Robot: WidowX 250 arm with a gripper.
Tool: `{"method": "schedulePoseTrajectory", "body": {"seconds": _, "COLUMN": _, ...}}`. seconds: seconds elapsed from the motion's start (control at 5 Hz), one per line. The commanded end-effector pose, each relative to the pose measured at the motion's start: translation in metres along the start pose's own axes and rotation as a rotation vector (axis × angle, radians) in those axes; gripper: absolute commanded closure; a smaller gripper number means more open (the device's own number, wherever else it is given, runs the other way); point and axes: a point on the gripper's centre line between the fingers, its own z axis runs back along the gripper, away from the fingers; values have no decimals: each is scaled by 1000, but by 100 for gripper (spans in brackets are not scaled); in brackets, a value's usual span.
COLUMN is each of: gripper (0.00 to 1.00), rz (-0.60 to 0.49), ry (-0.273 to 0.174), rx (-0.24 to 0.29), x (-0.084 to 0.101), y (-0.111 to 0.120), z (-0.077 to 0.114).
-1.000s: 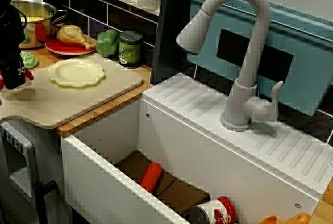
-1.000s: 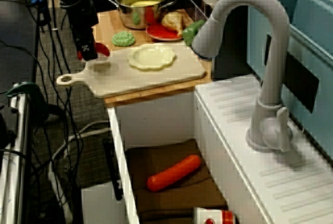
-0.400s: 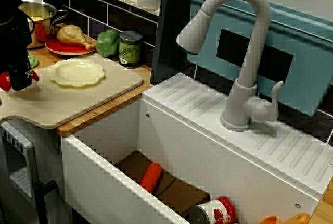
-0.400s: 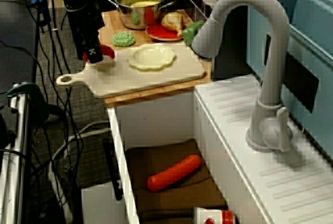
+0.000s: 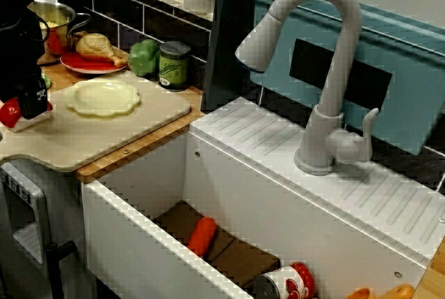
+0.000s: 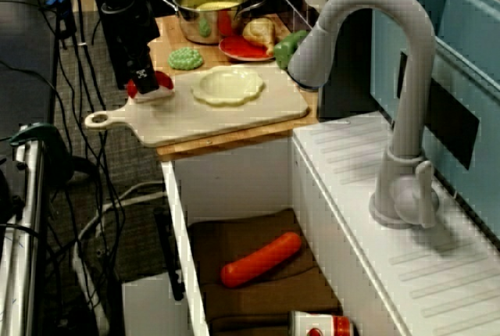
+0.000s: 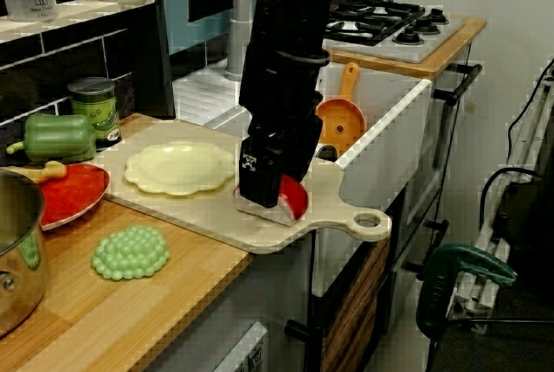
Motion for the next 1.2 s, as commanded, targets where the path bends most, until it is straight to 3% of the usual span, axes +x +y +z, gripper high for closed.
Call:
{"method": "schedulePoseTrajectory", "body": {"seconds": 0.0, "gripper": 0, "rz": 12, "ry": -37, "rx": 6, "x": 7, "y": 11, "z": 18}}
{"method": "schedulePoseTrajectory", "body": {"seconds": 0.4, "gripper": 0, "rz": 52, "ry": -54, "rx": -34, "x": 15, "y": 12, "z": 36}}
{"method": "schedulePoseTrajectory", "body": {"seconds": 0.6, "gripper": 0, "rz": 93, "ry": -60, "rx": -27, "x": 20, "y": 15, "z": 42}}
{"method": "schedulePoseTrajectory", "body": {"seconds": 1.0, "gripper": 0, "rz": 238, "ry": -21, "rx": 5, "x": 35, "y": 23, "z": 49}}
